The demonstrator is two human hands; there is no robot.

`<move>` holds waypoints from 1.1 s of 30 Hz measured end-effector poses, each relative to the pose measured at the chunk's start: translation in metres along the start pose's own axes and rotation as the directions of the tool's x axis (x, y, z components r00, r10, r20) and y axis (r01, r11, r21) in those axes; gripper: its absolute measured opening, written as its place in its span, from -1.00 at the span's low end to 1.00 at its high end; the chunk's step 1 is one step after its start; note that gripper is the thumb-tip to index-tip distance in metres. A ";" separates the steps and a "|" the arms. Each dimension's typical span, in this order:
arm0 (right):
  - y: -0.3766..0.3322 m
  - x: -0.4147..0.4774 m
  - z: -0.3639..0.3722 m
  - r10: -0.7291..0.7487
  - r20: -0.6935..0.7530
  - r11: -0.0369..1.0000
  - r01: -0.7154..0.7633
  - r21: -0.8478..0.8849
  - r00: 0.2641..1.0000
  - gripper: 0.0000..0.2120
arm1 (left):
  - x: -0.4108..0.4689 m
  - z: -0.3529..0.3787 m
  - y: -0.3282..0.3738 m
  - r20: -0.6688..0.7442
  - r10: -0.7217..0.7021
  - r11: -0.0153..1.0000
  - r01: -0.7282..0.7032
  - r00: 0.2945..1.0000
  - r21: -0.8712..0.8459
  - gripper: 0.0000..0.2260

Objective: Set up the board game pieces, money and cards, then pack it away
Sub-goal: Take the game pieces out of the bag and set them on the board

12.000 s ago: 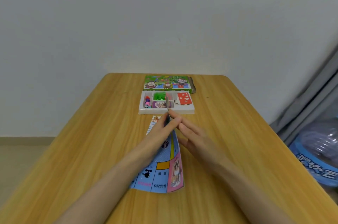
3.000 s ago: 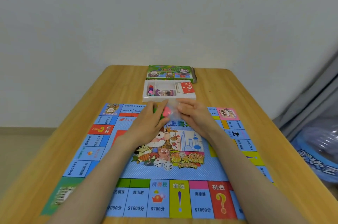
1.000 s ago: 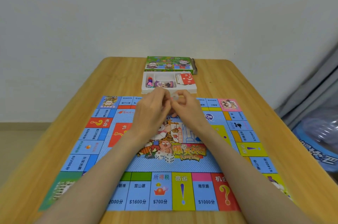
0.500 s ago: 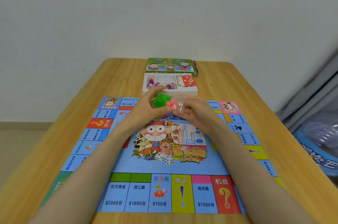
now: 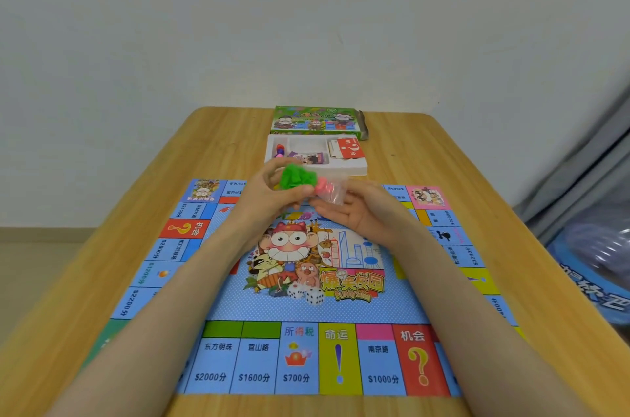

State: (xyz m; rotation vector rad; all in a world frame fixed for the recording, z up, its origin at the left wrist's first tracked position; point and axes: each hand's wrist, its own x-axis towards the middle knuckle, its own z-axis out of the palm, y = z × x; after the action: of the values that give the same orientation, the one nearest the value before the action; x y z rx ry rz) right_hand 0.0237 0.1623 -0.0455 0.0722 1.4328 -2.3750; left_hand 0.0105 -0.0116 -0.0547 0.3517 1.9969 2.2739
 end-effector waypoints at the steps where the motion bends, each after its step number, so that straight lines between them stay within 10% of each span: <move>1: 0.001 -0.001 0.001 0.026 0.004 0.998 -0.026 0.052 1.000 -0.78 | 0.000 0.000 0.000 -0.017 0.026 1.000 -0.026 1.000 0.003 -0.60; 7: 0.007 0.000 0.006 0.101 0.023 0.939 -0.103 0.328 0.995 -0.73 | -0.001 0.003 0.000 -0.065 0.105 0.994 -0.105 0.992 0.005 -0.51; 33: 0.007 -0.001 0.009 0.096 0.057 0.926 -0.110 0.361 0.994 -0.75 | -0.005 0.009 0.001 -0.086 0.169 0.975 -0.154 0.982 0.159 -0.73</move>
State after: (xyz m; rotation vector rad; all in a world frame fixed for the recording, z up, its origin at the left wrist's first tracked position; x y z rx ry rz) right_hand 0.0284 0.1524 -0.0467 0.1908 0.9289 -2.5077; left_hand 0.0180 -0.0037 -0.0534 0.4372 2.2769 2.2785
